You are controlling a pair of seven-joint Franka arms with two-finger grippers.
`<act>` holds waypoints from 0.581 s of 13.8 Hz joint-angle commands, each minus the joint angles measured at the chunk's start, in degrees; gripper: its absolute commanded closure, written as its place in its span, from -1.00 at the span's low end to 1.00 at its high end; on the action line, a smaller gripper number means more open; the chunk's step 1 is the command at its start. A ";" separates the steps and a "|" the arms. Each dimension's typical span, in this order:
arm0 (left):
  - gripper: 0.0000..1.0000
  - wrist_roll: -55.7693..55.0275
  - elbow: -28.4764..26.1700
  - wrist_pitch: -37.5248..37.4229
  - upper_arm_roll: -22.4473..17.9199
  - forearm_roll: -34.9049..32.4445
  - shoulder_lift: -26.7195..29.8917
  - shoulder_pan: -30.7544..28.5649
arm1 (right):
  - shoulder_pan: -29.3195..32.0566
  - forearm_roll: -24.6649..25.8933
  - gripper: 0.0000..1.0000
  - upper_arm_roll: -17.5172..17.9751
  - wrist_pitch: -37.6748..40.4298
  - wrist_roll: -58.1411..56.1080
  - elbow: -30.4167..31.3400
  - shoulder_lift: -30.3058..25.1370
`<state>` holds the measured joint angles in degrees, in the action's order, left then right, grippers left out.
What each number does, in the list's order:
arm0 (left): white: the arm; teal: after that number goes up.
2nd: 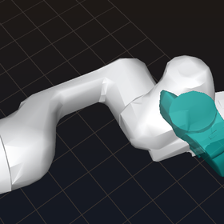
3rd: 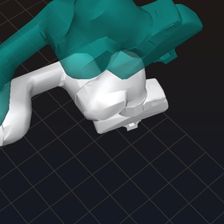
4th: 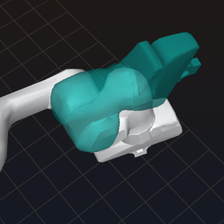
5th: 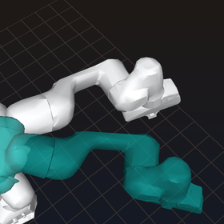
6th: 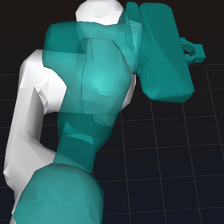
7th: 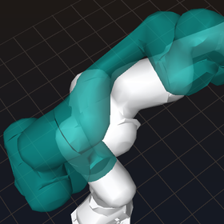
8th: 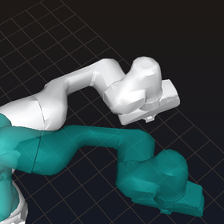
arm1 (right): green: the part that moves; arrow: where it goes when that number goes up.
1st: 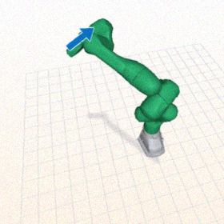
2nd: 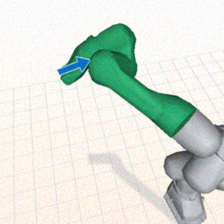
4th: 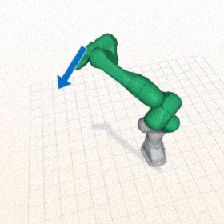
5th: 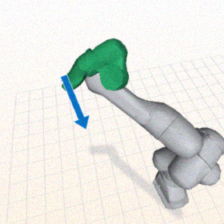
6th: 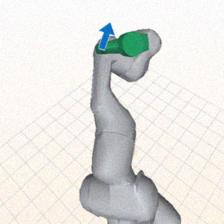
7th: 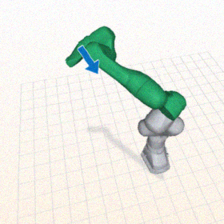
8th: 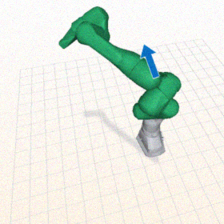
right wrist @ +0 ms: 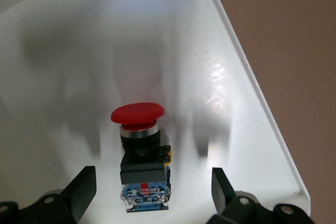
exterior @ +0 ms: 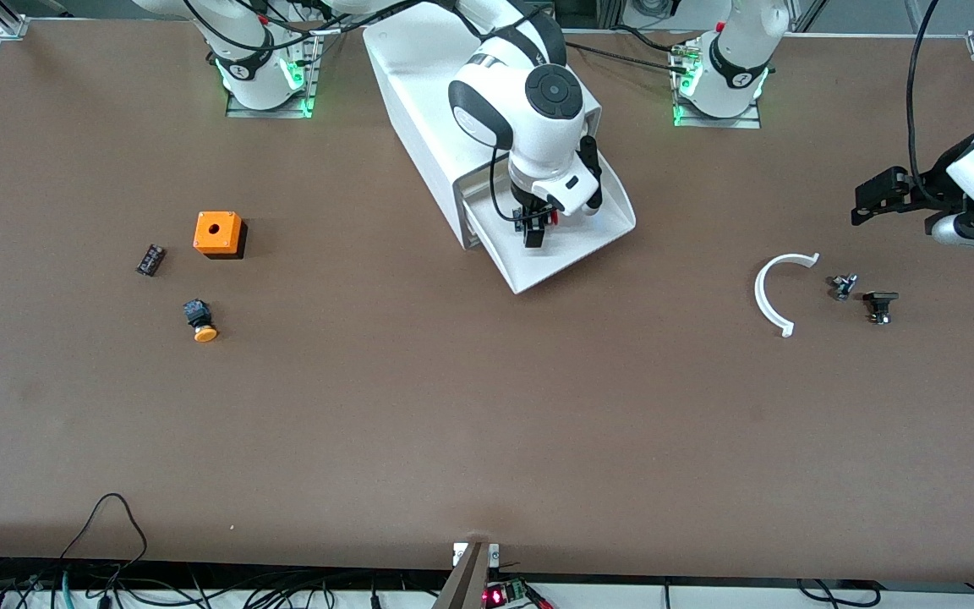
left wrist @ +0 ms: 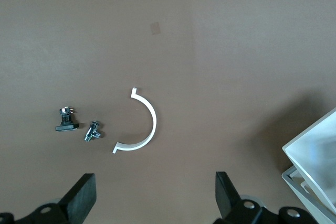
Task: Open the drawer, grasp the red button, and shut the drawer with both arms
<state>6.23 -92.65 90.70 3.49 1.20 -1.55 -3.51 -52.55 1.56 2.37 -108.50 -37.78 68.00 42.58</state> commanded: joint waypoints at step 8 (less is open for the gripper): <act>-1.00 -0.61 1.95 -0.52 0.11 -1.20 -1.00 0.08 | 0.52 0.20 -0.98 0.00 1.45 -0.54 -2.96 2.16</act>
<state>6.08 -92.63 90.73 3.49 1.20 -1.71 -3.51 -52.17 1.56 2.12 -107.71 -37.78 67.38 43.18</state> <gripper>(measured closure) 0.000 0.004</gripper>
